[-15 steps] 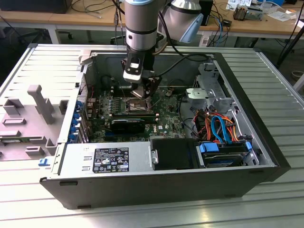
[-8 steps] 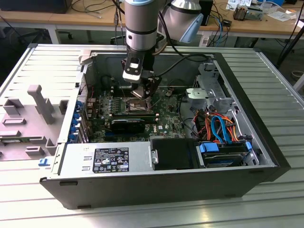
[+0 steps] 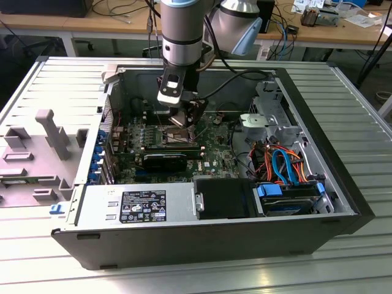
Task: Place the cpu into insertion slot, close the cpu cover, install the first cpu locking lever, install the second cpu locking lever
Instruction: 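Place the cpu into insertion slot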
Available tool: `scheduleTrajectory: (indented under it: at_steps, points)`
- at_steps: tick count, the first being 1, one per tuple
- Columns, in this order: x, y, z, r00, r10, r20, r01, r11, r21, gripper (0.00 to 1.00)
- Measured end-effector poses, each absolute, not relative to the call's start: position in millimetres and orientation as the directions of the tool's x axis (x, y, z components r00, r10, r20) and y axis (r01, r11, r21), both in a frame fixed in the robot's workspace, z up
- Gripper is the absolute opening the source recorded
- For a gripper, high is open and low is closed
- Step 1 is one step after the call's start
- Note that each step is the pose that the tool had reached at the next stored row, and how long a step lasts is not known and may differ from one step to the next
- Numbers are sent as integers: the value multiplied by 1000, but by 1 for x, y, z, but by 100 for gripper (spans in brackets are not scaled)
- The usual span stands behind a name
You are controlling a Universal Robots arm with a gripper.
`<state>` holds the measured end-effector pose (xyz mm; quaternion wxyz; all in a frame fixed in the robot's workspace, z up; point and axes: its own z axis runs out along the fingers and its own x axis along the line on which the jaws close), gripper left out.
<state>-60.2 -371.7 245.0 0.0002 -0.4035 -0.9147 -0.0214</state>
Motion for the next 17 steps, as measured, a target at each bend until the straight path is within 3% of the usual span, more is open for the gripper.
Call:
scheduleTrajectory:
  at_steps: [17]
  points:
    - [-60, -372, 244, -650, 760, 18, 760, 649, 39, 55]
